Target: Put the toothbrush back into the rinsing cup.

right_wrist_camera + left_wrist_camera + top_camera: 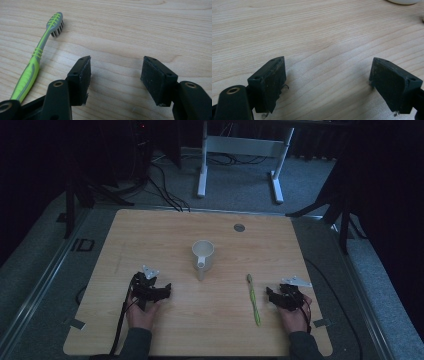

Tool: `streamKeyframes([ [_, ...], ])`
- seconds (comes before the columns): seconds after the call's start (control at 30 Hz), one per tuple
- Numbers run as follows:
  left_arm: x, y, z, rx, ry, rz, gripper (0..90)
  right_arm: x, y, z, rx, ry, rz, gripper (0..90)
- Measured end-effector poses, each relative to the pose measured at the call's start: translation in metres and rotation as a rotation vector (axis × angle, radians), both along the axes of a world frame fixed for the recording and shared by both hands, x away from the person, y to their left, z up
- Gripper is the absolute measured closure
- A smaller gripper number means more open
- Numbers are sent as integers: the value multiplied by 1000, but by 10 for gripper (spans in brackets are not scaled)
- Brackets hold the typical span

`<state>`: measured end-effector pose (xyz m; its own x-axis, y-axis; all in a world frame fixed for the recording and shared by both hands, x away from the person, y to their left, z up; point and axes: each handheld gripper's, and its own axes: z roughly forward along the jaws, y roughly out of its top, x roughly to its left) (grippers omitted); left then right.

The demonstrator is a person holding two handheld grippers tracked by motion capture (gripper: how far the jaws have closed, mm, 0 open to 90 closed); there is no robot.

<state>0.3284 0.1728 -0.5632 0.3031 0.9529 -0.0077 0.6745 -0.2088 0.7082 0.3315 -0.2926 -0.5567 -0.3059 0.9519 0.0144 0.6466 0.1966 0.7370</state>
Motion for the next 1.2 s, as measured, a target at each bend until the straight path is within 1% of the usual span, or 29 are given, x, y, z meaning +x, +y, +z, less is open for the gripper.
streamKeyframes([
  [0.1, 0, 0, 0, 0, 0, 0, 144, 0, 1, 0, -5, -1, 0, 405],
  [0.13, 0, 0, 0, 2, 0, 3, 144, 0, 0, 1, 8, 8, -8, 406],
  [0.17, 1, 0, 0, -1, -2, 12, 144, 0, 0, 1, 8, 8, -8, 406],
  [0.2, 1, 0, 0, -1, -1, 19, 145, 1, -2, 1, 25, 15, -13, 424],
  [0.3, 1, 0, 0, -1, -1, 20, 145, 1, -2, 2, 30, 16, -16, 432],
  [0.33, 1, 0, 0, -1, -2, 20, 145, 1, -3, 3, 39, 25, -20, 443],
  [0.37, 1, 0, 0, -1, -2, 20, 145, 1, -3, 3, 39, 25, -20, 443],
  [0.43, 1, 0, 0, -1, -1, 21, 145, 0, -3, 4, 40, 34, -17, 471],
  [0.5, 1, 0, 0, -1, -1, 21, 145, 0, -3, 4, 40, 34, -17, 471],
  [0.53, 1, 0, 0, -2, -2, 22, 145, -1, -2, 5, 47, 44, -8, 495],
  [0.73, 1, 0, 0, -2, -2, 24, 145, -4, -1, 11, 51, 23, -7, 505],
  [0.9, 1, 0, 0, -2, -2, 25, 145, -5, 1, 14, 44, 26, -10, 517],
  [1.03, 1, -1, 0, -1, -2, 26, 145, -8, 5, 19, 35, 19, -18, 528],
  [1.1, 1, -1, 0, -1, -2, 26, 145, -9, 6, 20, 39, 21, -19, 529],
  [1.2, 1, -1, 0, 0, -1, 26, 145, -10, 8, 21, 54, 38, -37, 545],
])
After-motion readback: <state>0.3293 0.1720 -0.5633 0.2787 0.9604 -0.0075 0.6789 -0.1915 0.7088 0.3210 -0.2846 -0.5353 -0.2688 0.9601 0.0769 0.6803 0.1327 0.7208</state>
